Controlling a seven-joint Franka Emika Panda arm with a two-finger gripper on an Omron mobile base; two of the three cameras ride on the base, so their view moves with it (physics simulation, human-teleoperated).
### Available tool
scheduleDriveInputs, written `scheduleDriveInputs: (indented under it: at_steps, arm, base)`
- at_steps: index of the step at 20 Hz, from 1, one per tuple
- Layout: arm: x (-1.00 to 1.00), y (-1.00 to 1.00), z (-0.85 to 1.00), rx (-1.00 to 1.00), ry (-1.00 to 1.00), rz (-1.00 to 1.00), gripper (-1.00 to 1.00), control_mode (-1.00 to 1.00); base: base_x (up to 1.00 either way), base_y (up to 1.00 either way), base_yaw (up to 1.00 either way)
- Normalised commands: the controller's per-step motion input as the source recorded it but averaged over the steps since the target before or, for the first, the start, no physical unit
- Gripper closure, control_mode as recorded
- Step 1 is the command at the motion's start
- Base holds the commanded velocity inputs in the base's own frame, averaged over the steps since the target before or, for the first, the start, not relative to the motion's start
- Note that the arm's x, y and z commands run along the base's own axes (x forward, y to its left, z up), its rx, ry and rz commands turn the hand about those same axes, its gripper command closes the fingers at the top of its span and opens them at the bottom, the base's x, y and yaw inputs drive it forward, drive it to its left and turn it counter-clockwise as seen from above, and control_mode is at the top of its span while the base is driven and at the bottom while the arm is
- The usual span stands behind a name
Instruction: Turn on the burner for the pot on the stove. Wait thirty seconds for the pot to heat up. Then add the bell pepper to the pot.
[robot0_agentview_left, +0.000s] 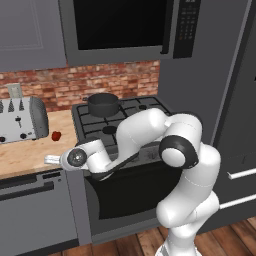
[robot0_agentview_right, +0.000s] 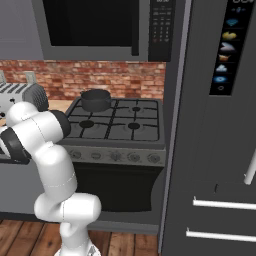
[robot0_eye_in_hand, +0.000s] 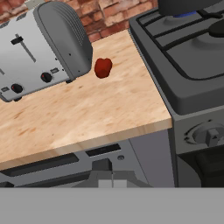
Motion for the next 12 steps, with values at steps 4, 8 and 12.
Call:
scheduleDriveInputs:
  at_steps: [4,8,12]
  arm:
    - [0.00,0.00,0.00,0.00,0.00,0.00,1.00,-1.00]
    - [0.00,0.00,0.00,0.00,0.00,0.00,1.00,-1.00]
    - [0.00,0.00,0.00,0.00,0.00,0.00,1.00,-1.00]
  base:
    - [0.00,0.00,0.00]
    - [0.00,0.00,0.00]
    - [0.00,0.00,0.00]
